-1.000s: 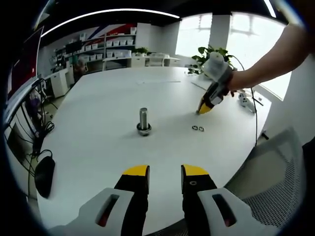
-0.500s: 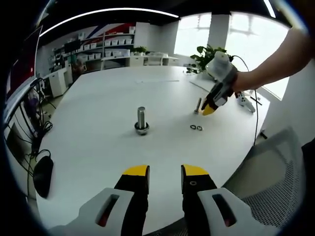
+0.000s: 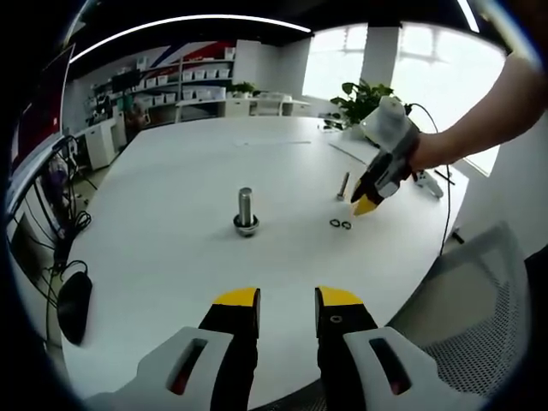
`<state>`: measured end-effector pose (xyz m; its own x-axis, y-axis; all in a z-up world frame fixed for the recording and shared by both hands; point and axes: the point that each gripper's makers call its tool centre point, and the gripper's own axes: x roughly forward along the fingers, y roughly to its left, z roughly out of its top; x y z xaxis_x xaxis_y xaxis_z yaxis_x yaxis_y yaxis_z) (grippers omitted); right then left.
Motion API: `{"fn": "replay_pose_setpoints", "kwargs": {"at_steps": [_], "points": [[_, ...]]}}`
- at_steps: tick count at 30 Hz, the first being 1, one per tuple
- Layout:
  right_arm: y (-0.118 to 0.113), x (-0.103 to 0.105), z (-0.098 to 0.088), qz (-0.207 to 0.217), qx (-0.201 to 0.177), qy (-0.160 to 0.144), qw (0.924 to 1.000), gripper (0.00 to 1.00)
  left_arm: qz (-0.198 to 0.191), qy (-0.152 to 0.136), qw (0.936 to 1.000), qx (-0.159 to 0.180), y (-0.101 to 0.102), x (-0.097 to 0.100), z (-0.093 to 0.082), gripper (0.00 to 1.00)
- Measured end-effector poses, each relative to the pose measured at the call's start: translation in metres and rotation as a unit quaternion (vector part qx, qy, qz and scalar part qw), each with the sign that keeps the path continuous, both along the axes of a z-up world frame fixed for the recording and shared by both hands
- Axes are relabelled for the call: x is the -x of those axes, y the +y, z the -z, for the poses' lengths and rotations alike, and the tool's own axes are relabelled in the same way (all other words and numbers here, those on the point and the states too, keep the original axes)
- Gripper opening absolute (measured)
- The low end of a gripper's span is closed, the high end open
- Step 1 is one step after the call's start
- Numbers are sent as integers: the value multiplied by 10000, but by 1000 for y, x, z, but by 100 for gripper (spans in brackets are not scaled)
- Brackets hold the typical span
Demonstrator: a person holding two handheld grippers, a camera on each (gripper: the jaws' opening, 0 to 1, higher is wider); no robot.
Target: Place the washer onto the threaded stud by aligning its center hole with the stud, sliding it down to the base, and recovering from edge contact or off-axis alignment until the washer reaches the visible bottom stop.
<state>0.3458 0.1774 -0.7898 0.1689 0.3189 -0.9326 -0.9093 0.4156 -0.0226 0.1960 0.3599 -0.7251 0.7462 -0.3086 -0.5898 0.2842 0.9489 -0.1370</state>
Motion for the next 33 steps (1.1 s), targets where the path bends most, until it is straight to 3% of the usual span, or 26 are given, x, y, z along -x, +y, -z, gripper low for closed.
{"fn": "replay_pose_setpoints", "kwargs": {"at_steps": [9,14,30,33], "points": [[16,19,2,-212,-119,123,9996,26,-29,-14,10000,-15,1,-1,0,23],[23,31,5,-563,-57,109,9983,26,-23,-3,10000,-32,2,0,0,23],[29,32,7,-756,-69,131,9970,23,-34,-10,10000,-26,1,0,0,23],[29,34,8,-1040,7,50,9946,22,-31,-6,10000,-25,1,0,0,23]]}}
